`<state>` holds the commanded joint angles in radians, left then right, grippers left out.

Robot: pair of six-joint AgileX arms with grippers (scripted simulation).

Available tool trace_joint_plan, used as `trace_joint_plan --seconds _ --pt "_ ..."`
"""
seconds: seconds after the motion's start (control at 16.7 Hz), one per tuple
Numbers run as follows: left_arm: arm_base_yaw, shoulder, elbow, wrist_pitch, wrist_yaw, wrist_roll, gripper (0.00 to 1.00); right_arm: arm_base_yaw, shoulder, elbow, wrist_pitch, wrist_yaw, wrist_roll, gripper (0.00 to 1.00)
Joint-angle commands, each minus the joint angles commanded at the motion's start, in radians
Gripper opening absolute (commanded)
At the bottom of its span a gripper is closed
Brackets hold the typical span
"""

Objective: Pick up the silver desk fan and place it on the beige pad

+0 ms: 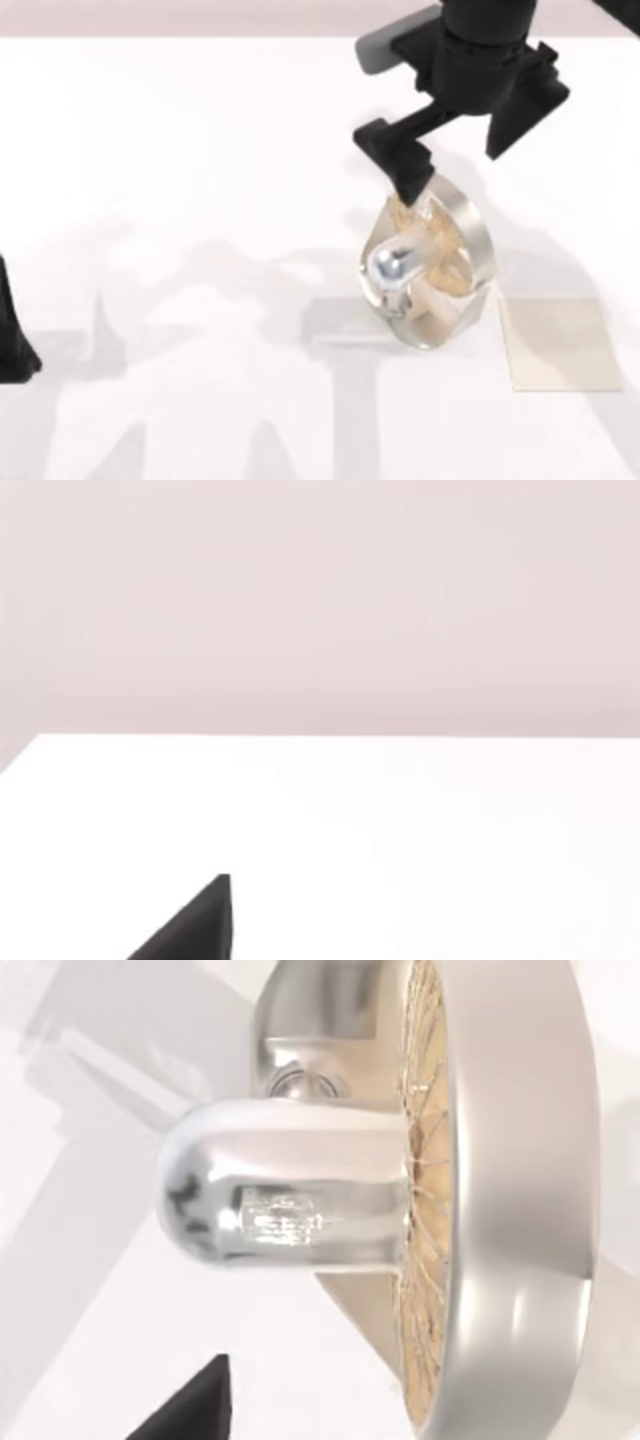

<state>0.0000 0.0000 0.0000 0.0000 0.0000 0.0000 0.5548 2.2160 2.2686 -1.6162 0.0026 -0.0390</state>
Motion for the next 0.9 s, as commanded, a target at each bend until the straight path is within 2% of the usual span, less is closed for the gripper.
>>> trace_joint_plan --seconds 0.42,0.9 --pt "0.000 0.000 0.000 0.000 0.000 0.000 1.00 -0.001 0.002 -0.013 0.013 0.000 -0.002 1.00" --pt "0.000 0.000 0.000 0.000 0.000 0.000 1.00 0.004 -0.041 -0.271 0.224 0.000 0.001 1.00"
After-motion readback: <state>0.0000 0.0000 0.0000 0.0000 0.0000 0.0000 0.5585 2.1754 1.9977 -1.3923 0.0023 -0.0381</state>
